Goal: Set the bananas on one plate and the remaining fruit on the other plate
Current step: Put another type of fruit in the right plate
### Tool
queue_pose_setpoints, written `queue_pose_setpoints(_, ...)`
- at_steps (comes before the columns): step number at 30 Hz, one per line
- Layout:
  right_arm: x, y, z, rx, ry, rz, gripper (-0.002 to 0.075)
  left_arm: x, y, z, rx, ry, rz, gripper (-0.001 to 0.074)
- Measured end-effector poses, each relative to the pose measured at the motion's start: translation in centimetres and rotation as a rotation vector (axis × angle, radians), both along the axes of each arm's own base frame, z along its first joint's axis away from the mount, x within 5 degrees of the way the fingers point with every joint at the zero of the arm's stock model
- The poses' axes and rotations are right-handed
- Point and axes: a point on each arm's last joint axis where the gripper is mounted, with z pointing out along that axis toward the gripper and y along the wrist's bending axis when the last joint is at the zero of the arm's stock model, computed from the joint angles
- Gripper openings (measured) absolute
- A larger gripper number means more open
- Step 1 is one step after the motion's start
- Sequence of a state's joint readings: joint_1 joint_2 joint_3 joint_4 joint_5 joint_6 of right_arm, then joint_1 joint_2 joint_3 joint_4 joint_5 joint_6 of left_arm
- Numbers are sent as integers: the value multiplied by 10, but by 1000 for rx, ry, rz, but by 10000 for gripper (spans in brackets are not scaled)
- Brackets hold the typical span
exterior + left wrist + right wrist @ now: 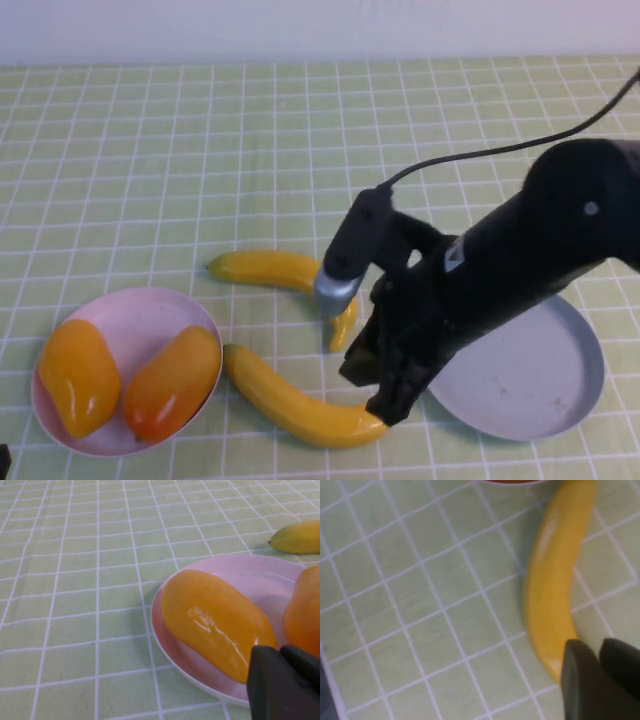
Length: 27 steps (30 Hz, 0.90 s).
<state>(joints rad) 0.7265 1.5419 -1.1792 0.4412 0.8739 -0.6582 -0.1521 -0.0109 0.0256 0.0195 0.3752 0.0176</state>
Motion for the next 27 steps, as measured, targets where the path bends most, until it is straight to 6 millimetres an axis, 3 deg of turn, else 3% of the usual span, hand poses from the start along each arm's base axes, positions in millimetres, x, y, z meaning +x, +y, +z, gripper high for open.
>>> queue_pose_setpoints(3, -2, 17, -10, -37, 11, 83, 145, 0, 0, 0, 0, 0, 0, 2)
queue_pose_setpoints(7, -5, 32, -26, -101, 19, 156, 405, 0, 0, 0, 0, 0, 0, 2)
queue_pose_setpoints(10, -10, 44, -44, -171, -1, 220, 531, 0, 0, 0, 0, 0, 0, 2)
queue_pose_setpoints(17, -10, 67, -78, -213, -40, 236, 580, 0, 0, 0, 0, 0, 0, 2)
queue_pose_setpoints(27, 1, 72, -86, -220, -134, 234, 582, 0, 0, 0, 0, 0, 0, 2)
